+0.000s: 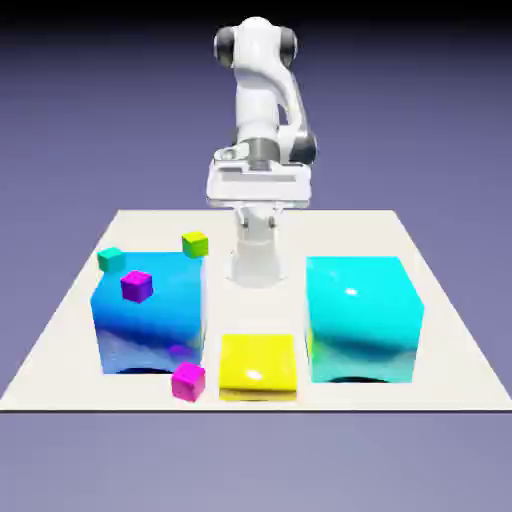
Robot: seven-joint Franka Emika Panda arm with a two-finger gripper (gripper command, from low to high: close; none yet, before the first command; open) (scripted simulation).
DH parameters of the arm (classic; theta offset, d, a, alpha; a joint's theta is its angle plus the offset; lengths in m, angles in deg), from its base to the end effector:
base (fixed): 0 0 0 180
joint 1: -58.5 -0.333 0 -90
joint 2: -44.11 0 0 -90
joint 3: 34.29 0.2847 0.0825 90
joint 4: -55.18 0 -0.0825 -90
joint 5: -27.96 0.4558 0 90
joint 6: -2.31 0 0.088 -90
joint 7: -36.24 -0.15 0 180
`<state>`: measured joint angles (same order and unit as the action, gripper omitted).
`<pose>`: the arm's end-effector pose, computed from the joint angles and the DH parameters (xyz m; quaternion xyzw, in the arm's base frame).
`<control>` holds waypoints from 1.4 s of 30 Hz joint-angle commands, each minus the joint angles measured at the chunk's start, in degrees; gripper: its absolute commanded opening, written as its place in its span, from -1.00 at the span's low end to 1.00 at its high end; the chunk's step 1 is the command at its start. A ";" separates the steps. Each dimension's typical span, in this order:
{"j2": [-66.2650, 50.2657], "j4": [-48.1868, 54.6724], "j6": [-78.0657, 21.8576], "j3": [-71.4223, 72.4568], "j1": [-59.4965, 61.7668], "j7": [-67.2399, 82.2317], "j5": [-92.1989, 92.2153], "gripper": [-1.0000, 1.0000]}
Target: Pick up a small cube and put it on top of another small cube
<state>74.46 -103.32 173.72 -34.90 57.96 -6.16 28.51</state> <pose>0.5036 -0.0006 0.3547 -0.8648 0.3408 -0.3418 0.1379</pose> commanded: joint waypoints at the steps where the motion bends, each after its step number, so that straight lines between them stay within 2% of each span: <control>1: -1.91 2.08 -2.15 -0.51 0.13 0.05 0.46 0.00; 42: -80.32 87.21 -90.30 -21.39 5.27 1.89 19.27 0.00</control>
<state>-5.86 -16.10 83.42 -56.29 63.23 -4.27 47.78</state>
